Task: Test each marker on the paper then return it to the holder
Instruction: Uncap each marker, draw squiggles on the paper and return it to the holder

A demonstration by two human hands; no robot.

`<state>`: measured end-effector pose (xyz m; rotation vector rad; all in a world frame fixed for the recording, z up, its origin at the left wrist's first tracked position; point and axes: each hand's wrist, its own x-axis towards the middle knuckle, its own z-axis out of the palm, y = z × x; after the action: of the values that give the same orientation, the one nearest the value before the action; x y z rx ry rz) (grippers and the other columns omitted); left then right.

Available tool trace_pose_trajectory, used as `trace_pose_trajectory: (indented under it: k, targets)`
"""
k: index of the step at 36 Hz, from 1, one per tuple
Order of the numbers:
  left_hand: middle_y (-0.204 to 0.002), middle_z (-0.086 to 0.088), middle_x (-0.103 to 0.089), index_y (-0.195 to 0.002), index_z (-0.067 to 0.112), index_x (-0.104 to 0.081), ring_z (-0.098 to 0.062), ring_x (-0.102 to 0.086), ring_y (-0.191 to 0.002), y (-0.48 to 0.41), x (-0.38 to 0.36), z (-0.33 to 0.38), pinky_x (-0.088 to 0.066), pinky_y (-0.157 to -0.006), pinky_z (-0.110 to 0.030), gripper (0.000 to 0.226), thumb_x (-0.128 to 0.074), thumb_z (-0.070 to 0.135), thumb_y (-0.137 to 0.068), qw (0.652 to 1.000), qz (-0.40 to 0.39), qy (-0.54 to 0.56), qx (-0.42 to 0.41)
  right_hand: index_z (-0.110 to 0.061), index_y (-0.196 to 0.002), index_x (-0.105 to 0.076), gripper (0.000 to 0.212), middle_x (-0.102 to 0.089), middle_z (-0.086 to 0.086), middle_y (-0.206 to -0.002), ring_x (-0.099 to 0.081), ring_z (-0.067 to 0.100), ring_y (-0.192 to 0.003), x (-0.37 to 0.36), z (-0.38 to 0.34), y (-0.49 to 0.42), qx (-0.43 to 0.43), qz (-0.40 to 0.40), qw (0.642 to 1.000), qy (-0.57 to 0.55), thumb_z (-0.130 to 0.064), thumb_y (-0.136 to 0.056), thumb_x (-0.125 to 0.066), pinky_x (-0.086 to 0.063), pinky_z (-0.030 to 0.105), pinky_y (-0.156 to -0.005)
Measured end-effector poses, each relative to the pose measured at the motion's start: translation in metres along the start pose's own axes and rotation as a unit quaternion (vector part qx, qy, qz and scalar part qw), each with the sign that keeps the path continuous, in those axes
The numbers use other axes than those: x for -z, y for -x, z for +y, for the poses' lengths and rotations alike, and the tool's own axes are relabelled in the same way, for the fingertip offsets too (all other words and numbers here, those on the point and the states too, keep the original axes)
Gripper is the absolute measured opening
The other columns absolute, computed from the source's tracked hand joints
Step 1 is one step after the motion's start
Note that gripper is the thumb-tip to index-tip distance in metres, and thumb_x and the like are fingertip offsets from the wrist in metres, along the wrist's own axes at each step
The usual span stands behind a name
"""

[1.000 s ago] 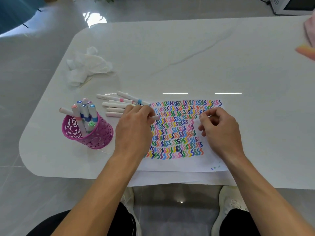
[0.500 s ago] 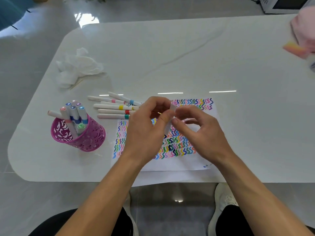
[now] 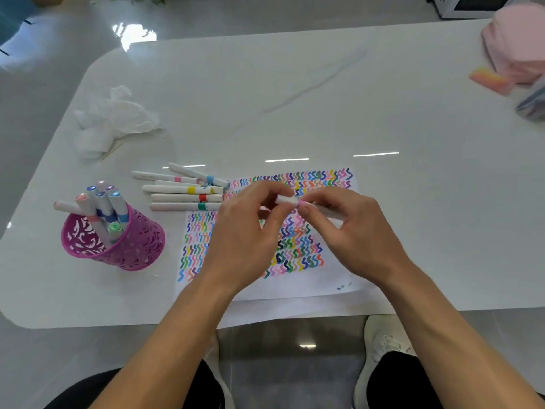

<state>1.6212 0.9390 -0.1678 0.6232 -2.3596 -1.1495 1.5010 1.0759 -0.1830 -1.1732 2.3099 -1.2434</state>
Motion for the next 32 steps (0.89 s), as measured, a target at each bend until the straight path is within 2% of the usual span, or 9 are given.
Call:
trace_pose_trajectory:
  k: [3,6,10,13,15,18,23,26,32]
  targets:
    - [-0.095,0.019,-0.065,-0.105,0.029,-0.067,-0.001,-0.061,-0.085,0.001,-0.001,-0.004,-0.051,-0.075,-0.021,0.009,-0.062,0.034,-0.098,0.995,-0.039,-0.091,-0.026,-0.024,-0.105,-0.075,0.019,-0.071,-0.010,-0.094,-0.065,0.009,-0.085,0.004,0.006,0.001,0.004,-0.023,0.997,0.068,-0.040,-0.100,-0.066,-0.053,0.026,-0.073]
    - [-0.097,0.019,-0.060,-0.111,0.027,-0.067,-0.001,-0.052,-0.082,0.002,-0.002,-0.004,-0.040,-0.074,-0.014,0.015,-0.058,0.032,-0.101,0.983,-0.084,-0.153,-0.050,-0.023,-0.108,-0.074,0.025,-0.069,-0.008,-0.095,-0.062,0.010,-0.085,0.004,0.009,0.003,0.007,-0.050,0.993,0.109,-0.045,-0.099,-0.063,-0.056,0.034,-0.076]
    - [-0.102,0.007,-0.064,-0.124,0.023,-0.068,-0.009,-0.056,-0.089,0.001,-0.005,-0.001,-0.041,-0.079,-0.020,0.028,-0.052,0.030,-0.103,0.973,-0.132,-0.179,-0.067,-0.024,-0.113,-0.075,0.036,-0.068,-0.011,-0.097,-0.057,0.007,-0.084,0.005,0.014,0.005,0.008,-0.066,0.986,0.153,-0.053,-0.099,-0.058,-0.053,0.027,-0.071]
    - [-0.105,0.005,-0.064,-0.124,0.020,-0.068,-0.011,-0.057,-0.094,0.002,-0.007,-0.001,-0.042,-0.082,-0.022,0.028,-0.051,0.028,-0.103,0.967,-0.150,-0.194,-0.068,-0.024,-0.099,-0.072,0.044,-0.065,-0.011,-0.087,-0.055,0.008,-0.074,0.006,0.016,0.006,0.007,-0.083,0.978,0.189,-0.061,-0.097,-0.048,-0.046,0.024,-0.063]
    - [-0.106,0.006,-0.066,-0.123,0.020,-0.069,-0.010,-0.058,-0.095,0.002,-0.008,-0.001,-0.039,-0.082,-0.018,0.028,-0.052,0.028,-0.103,0.966,-0.153,-0.199,-0.063,-0.025,-0.090,-0.066,0.045,-0.062,-0.009,-0.078,-0.054,0.010,-0.066,0.006,0.017,0.008,0.002,-0.088,0.976,0.199,-0.064,-0.097,-0.045,-0.043,0.025,-0.057]
    - [-0.108,0.006,-0.070,-0.123,0.022,-0.070,-0.010,-0.061,-0.095,0.002,-0.011,-0.002,-0.037,-0.081,-0.016,0.027,-0.054,0.028,-0.103,0.968,-0.148,-0.198,-0.049,-0.028,-0.087,-0.061,0.042,-0.060,-0.010,-0.071,-0.053,0.009,-0.059,0.006,0.018,0.010,-0.006,-0.091,0.973,0.212,-0.066,-0.098,-0.045,-0.040,0.025,-0.055]
    - [-0.103,0.005,-0.073,-0.117,0.021,-0.074,-0.013,-0.064,-0.092,0.002,-0.016,0.001,-0.040,-0.080,-0.019,0.023,-0.058,0.020,-0.101,0.974,-0.130,-0.182,-0.045,-0.029,-0.089,-0.061,0.061,-0.061,-0.007,-0.065,-0.054,0.011,-0.055,0.008,0.021,0.014,-0.019,-0.088,0.973,0.212,-0.077,-0.089,-0.024,-0.040,0.027,-0.052]
    - [-0.101,0.004,-0.075,-0.115,0.018,-0.075,-0.014,-0.066,-0.091,0.001,-0.018,0.002,-0.047,-0.082,-0.025,0.022,-0.060,0.018,-0.100,0.977,-0.118,-0.173,-0.043,-0.028,-0.084,-0.058,0.060,-0.056,-0.007,-0.059,-0.051,0.011,-0.052,0.008,0.023,0.015,-0.012,-0.069,0.976,0.207,-0.078,-0.090,-0.024,-0.036,0.026,-0.051]
    - [-0.097,0.007,-0.074,-0.114,0.022,-0.076,-0.009,-0.063,-0.086,0.001,-0.018,0.001,-0.043,-0.081,-0.016,0.021,-0.062,0.019,-0.099,0.980,-0.112,-0.160,-0.029,-0.026,-0.078,-0.056,0.065,-0.050,-0.007,-0.053,-0.048,0.010,-0.048,0.007,0.023,0.014,-0.003,-0.058,0.977,0.207,-0.081,-0.093,-0.025,-0.033,0.025,-0.049]
